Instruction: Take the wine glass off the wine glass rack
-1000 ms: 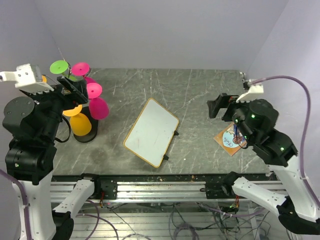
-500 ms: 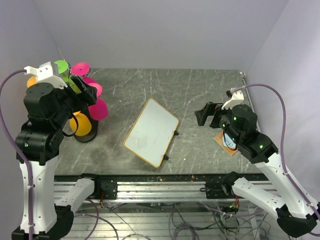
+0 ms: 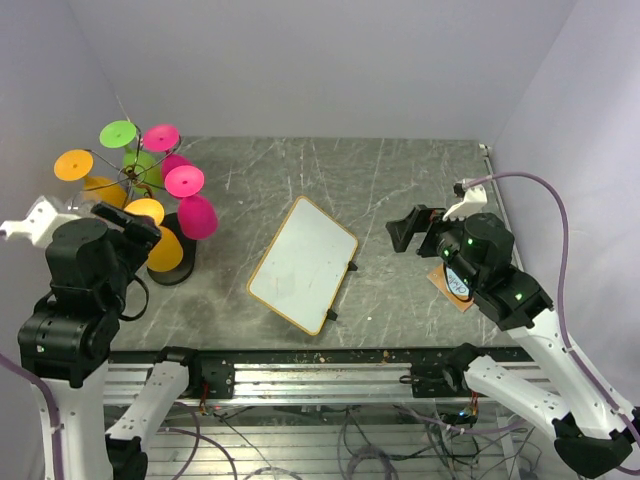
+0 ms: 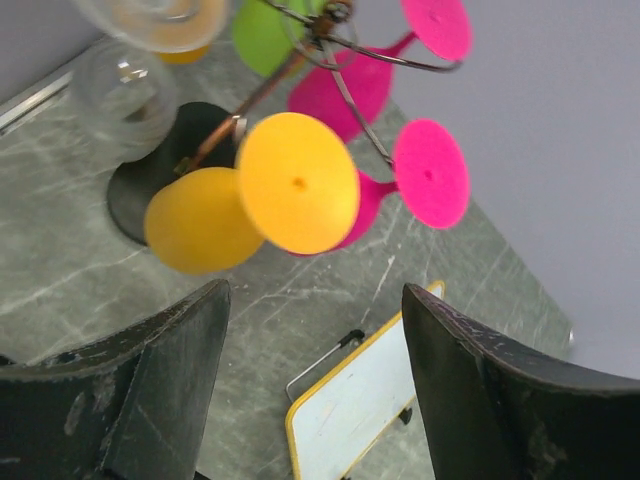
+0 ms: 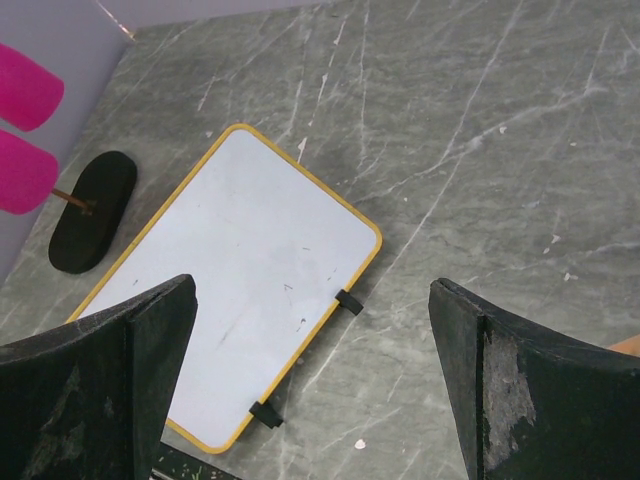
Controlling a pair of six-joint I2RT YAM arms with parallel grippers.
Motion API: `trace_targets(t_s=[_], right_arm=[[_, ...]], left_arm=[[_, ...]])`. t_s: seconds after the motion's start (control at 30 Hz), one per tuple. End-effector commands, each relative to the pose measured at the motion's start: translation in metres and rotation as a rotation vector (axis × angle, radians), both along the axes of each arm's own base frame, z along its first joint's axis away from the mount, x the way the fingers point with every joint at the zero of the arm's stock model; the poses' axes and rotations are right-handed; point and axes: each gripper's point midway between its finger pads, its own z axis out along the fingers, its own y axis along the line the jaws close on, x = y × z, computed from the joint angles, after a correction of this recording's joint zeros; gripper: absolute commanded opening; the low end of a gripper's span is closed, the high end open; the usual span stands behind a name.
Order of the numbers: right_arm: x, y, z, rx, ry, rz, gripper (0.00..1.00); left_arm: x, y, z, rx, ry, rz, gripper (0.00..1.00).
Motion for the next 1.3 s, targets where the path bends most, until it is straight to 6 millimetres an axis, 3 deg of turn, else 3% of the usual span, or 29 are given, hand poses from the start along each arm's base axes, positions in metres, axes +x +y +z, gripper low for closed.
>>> trace_targets(t_s=[0.0, 0.2, 0.47, 0.6, 1.07, 1.27], right_arm=[[0.002, -0.002, 0.005, 0.032, -0.025, -0.016, 1.00], [0.002, -0.003, 0.005, 0.036, -0.031, -0.022, 1.00], [0.001, -0.004, 0.006, 0.030, -0.042, -0.018, 1.00], [0.001, -0.008, 0.004, 0.021, -0.047, -0.035, 1.00], [0.006, -0.008, -0.004, 0.006, -0.043, -0.043, 1.00], [0.006, -0.010, -0.002, 0.003, -0.048, -0.051, 1.00]], left_arm=[[-0.017, 0.032, -0.021, -0.078, 0.022, 0.265, 0.78], [-0.004, 0.035, -0.026, -0.099, 0.005, 0.307, 0.70], [0.037, 0.028, -0.035, -0.053, 0.056, 0.275, 0.72], [0.047, 0.027, -0.043, -0.072, 0.067, 0.290, 0.73], [0.041, 0.041, -0.044, -0.121, 0.007, 0.418, 0.62], [0.040, 0.040, -0.051, -0.152, -0.005, 0.429, 0.51]])
